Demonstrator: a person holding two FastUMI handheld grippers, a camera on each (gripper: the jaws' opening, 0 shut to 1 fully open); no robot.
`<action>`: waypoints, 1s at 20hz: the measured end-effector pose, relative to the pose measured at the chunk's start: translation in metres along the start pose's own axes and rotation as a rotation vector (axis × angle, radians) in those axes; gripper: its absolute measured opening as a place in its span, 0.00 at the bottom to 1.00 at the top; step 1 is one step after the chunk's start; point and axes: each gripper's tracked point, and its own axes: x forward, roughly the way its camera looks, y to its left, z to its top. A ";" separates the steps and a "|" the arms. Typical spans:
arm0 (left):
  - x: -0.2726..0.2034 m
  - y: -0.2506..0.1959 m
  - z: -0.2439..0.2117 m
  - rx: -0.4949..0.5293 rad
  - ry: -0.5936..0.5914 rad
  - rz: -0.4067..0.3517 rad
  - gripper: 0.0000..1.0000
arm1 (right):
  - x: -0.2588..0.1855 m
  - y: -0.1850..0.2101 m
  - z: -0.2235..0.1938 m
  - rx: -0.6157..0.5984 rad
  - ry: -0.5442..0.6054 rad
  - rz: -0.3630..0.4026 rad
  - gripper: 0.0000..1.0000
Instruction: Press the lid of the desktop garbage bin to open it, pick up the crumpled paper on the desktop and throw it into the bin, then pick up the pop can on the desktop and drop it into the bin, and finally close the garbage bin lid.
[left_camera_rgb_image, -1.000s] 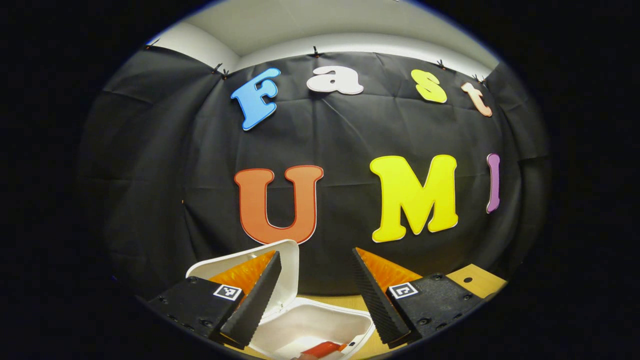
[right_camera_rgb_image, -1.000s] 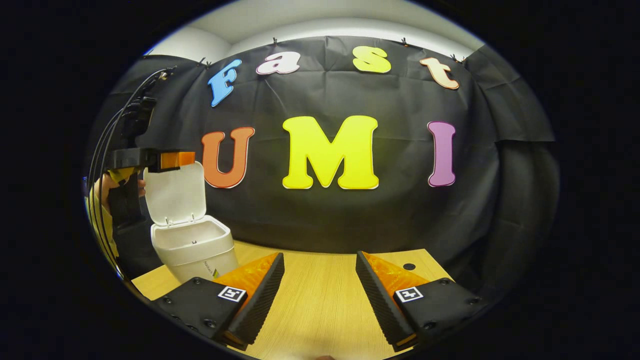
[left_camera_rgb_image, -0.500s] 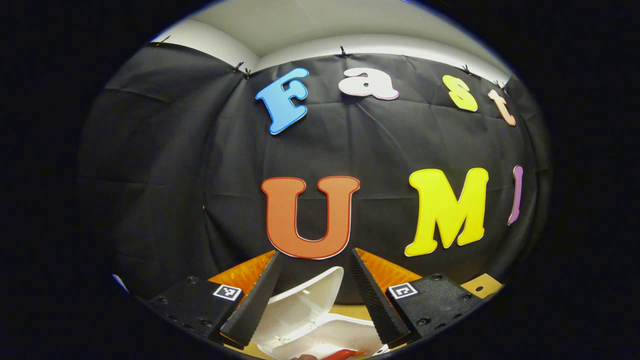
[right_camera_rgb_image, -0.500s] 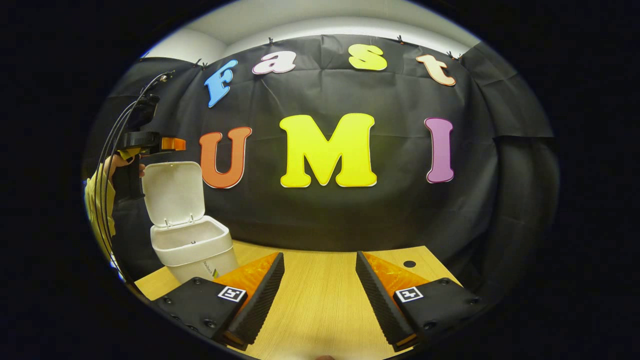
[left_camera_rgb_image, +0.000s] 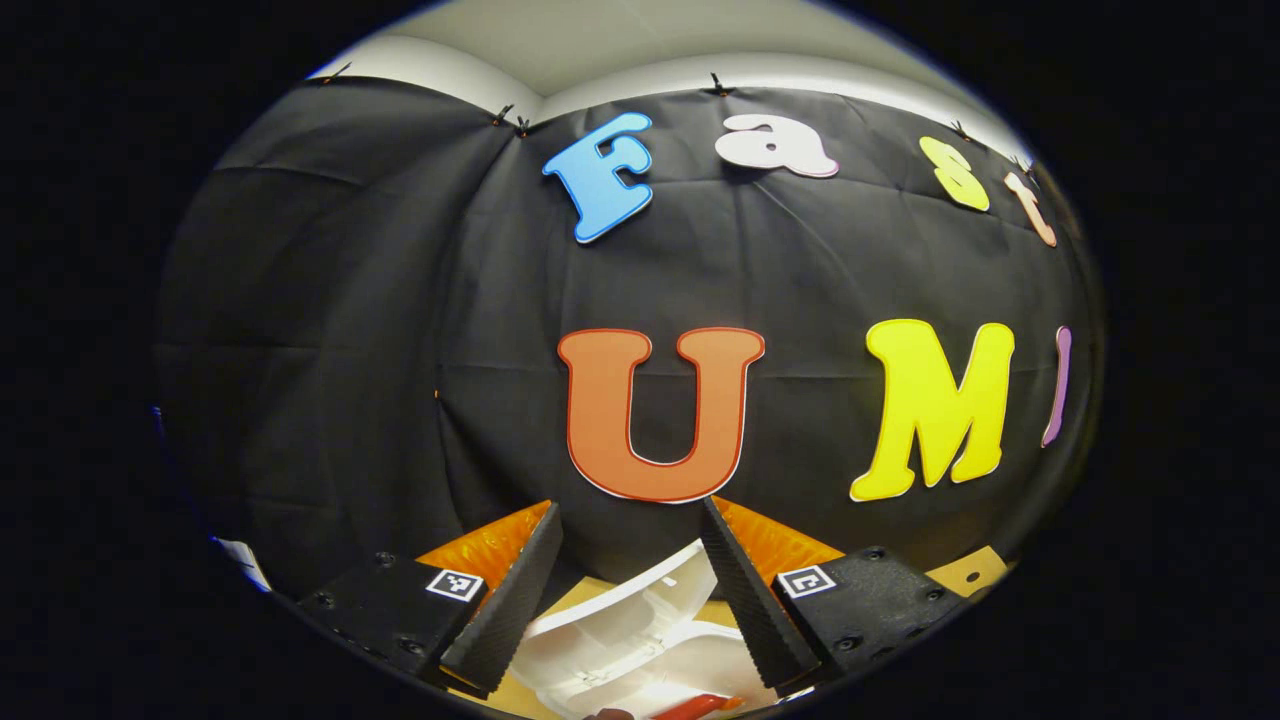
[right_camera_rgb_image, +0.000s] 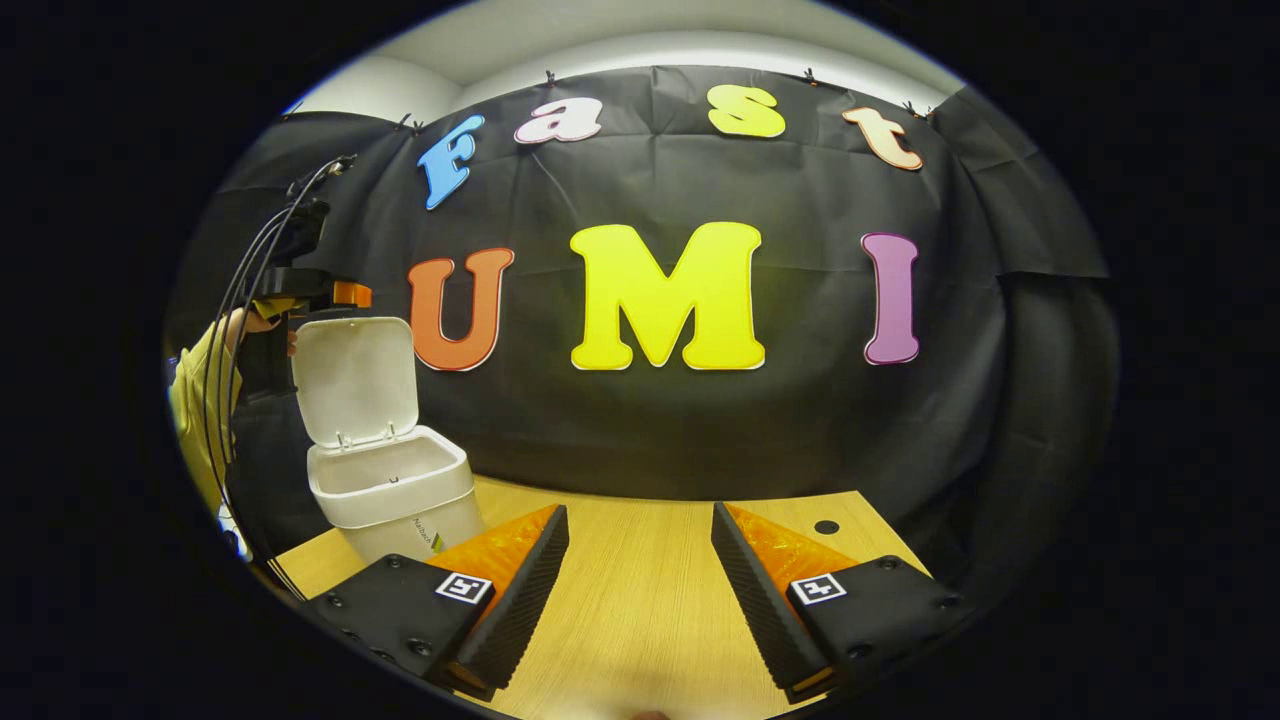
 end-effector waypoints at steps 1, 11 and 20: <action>-0.001 -0.002 -0.006 -0.019 0.021 0.004 0.91 | 0.000 -0.001 0.000 -0.001 0.001 0.001 0.93; -0.042 -0.047 -0.024 -0.010 0.041 -0.028 0.96 | -0.004 -0.013 -0.012 0.017 0.023 0.037 0.92; -0.077 -0.088 -0.100 -0.092 0.184 -0.073 0.99 | -0.012 -0.021 -0.022 -0.002 0.039 0.074 0.92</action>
